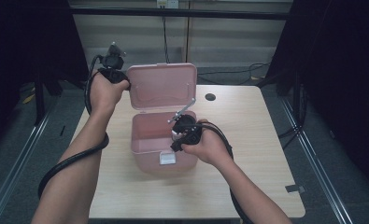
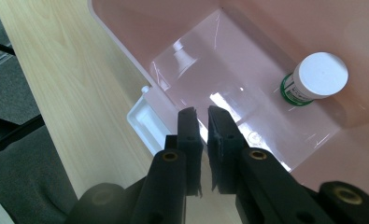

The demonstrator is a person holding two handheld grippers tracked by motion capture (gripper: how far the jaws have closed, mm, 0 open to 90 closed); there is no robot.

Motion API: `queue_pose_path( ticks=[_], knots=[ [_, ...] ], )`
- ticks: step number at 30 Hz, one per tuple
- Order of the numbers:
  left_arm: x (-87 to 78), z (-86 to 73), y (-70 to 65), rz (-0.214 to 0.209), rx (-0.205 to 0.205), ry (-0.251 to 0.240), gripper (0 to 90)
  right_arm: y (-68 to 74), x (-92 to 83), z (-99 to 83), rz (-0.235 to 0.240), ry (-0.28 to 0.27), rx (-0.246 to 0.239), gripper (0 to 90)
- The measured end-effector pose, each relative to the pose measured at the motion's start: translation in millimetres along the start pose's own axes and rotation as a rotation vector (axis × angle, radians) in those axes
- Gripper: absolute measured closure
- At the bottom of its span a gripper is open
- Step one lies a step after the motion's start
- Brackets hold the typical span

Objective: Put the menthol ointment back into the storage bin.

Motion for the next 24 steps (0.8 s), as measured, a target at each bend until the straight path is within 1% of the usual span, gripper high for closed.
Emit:
queue_pose_path(
  ticks=[11,15,24],
  knots=[
    [-3.1,-4.0,-1.8,-0.003,0.008,-0.003,87.9,-1.1,0.5,1.7,0.005,0.012,0.005,83.8],
    [-4.4,-6.3,-3.1,-0.002,0.015,-0.011,87.8,-0.3,0.3,2.3,-0.002,0.018,0.003,83.7],
    [-6.3,-11.1,-4.5,-0.004,0.020,-0.028,87.6,-0.9,0.4,2.8,-0.001,0.023,0.003,83.7]
  ],
)
Point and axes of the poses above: each handheld gripper's, and its own axes: x roughly forward along the jaws, z roughly out of its top, y roughly to its left, the point moved 2 cm from there along x, roughly forward along the jaws, and after that the axes turned 13 degrees about -z, right-handed, at the moved point
